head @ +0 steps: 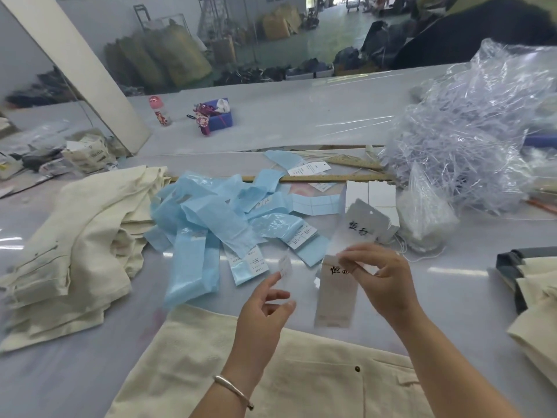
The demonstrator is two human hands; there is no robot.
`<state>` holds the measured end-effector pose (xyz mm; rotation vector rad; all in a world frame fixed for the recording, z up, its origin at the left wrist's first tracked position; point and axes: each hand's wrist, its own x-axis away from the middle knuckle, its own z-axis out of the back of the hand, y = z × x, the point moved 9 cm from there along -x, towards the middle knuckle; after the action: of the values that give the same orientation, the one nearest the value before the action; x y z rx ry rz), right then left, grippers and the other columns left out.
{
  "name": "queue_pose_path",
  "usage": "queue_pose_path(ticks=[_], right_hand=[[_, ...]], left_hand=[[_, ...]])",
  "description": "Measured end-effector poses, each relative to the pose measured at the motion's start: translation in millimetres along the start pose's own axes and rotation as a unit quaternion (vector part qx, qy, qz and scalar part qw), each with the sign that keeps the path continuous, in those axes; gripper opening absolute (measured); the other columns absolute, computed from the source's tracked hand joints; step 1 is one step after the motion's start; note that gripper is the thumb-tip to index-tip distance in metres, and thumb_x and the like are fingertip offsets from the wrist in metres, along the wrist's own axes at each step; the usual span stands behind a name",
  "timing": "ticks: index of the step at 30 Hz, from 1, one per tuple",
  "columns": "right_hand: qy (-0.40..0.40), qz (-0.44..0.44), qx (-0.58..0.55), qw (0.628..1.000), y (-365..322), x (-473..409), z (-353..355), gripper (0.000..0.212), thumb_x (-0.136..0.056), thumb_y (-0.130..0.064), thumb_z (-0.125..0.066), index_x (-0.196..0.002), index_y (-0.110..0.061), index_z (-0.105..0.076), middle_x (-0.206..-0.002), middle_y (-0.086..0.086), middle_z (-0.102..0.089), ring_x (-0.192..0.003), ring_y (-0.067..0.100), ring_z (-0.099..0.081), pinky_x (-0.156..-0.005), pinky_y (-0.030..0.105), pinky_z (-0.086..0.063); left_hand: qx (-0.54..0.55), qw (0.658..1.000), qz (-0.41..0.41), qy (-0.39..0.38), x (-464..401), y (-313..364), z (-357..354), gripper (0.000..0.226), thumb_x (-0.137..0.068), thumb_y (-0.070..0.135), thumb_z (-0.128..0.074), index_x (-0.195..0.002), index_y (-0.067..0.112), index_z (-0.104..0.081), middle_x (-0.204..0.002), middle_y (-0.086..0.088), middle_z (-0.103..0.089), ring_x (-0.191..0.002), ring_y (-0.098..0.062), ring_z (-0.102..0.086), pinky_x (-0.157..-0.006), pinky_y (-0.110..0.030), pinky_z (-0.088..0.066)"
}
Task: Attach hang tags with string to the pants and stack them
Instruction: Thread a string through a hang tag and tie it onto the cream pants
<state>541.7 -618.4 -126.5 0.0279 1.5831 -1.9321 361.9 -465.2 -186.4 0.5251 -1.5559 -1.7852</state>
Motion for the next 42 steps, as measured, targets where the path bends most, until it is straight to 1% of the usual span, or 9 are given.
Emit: queue_pose_path(ticks=[8, 13, 16, 19, 26, 29, 32, 37, 42], right_hand=[[-0.040, -0.140, 0.323, 0.935, 32, -2, 5, 0.010, -0.096, -0.016, -0.048, -0.092, -0.013, -0.056, -0.084, 0.008, -0.065, -0.080, 0.031, -0.055, -0.064, 0.036, -0.042], [-0.026, -0.188, 0.118, 0.975, 25, 13, -1, 0.010, -0.095, -0.010, -0.053, -0.085, -0.009, -0.055, -0.080, 0.012, -0.067, -0.076, 0.032, -0.063, -0.068, 0.052, -0.056], [-0.011, -0.237, 0.018, 0.971, 26, 25, -2, 0.010, -0.094, -0.005, -0.054, -0.085, -0.006, -0.054, -0.085, 0.023, -0.066, -0.077, 0.036, -0.065, -0.058, 0.049, -0.059], [-0.007, -0.313, -0.071, 0.947, 38, 35, -4, 0.011, -0.094, -0.002, -0.054, -0.083, -0.004, -0.054, -0.089, 0.030, -0.063, -0.076, 0.036, -0.064, -0.054, 0.043, -0.059], [-0.006, -0.283, 0.040, 0.958, 71, 29, 0, 0.019, -0.094, -0.005, -0.055, -0.076, -0.012, -0.054, -0.065, 0.001, -0.061, -0.069, 0.024, -0.059, -0.068, 0.040, -0.051], [-0.104, -0.282, 0.172, 0.938, 98, 30, -15, 0.010, -0.095, -0.025, -0.055, -0.102, -0.018, -0.059, -0.100, -0.004, -0.065, -0.100, 0.020, -0.059, -0.079, 0.032, -0.041], [-0.251, -0.230, 0.357, 0.870, 121, 41, -36, 0.048, -0.096, -0.037, -0.052, -0.141, -0.025, -0.042, -0.152, -0.005, -0.035, -0.139, 0.012, -0.033, -0.106, 0.027, -0.028], [-0.272, -0.175, 0.459, 0.827, 117, 46, -48, 0.053, -0.102, -0.042, -0.032, -0.151, -0.026, -0.021, -0.162, -0.005, 0.002, -0.149, 0.015, 0.002, -0.119, 0.040, -0.009], [-0.220, -0.162, 0.468, 0.841, 84, 50, -52, 0.052, -0.101, -0.043, -0.034, -0.150, -0.028, -0.023, -0.162, -0.005, -0.002, -0.149, 0.014, 0.000, -0.118, 0.040, -0.008]], left_hand=[[-0.023, 0.998, -0.036, -0.038, -6, 12, -9, 0.054, -0.087, 0.025, -0.069, -0.122, 0.055, -0.041, -0.099, 0.011, -0.066, -0.088, 0.001, -0.061, -0.076, -0.016, -0.045], [-0.099, 0.988, -0.023, -0.115, -15, 4, -29, 0.085, -0.082, 0.042, -0.074, -0.145, 0.051, -0.017, -0.113, 0.013, -0.059, -0.106, -0.001, -0.056, -0.083, -0.015, -0.040], [-0.068, 0.990, -0.014, -0.123, -21, -2, -35, 0.092, -0.082, 0.020, -0.077, -0.150, 0.042, -0.019, -0.092, 0.005, -0.069, -0.081, 0.001, -0.064, -0.071, -0.008, -0.044], [-0.118, 0.988, -0.035, -0.094, -26, -2, -36, 0.095, -0.078, 0.019, -0.078, -0.150, 0.038, -0.020, -0.101, 0.007, -0.057, -0.093, -0.006, -0.056, -0.080, -0.013, -0.042], [-0.119, 0.987, -0.001, -0.108, -38, -12, -38, 0.086, -0.083, 0.006, -0.066, -0.152, 0.031, -0.022, -0.073, 0.000, -0.059, -0.066, -0.002, -0.057, -0.060, -0.005, -0.042], [-0.130, 0.986, 0.067, -0.086, -46, -27, -25, 0.088, -0.078, -0.001, -0.061, -0.152, 0.026, -0.022, -0.065, 0.002, -0.051, -0.061, -0.009, -0.052, -0.049, -0.006, -0.038], [-0.126, 0.984, 0.103, -0.070, -51, -35, -9, 0.082, -0.075, -0.008, -0.054, -0.148, 0.019, -0.031, -0.059, -0.001, -0.048, -0.056, -0.013, -0.047, -0.044, -0.010, -0.037], [-0.084, 0.992, 0.096, -0.005, -53, -30, 28, 0.068, -0.075, -0.007, -0.054, -0.135, 0.022, -0.044, -0.059, 0.008, -0.065, -0.050, -0.010, -0.057, -0.054, -0.022, -0.043], [-0.076, 0.996, 0.030, 0.045, -40, -13, 60, 0.070, -0.076, -0.002, -0.059, -0.138, 0.026, -0.044, -0.072, 0.006, -0.069, -0.057, -0.005, -0.059, -0.064, -0.026, -0.048]])
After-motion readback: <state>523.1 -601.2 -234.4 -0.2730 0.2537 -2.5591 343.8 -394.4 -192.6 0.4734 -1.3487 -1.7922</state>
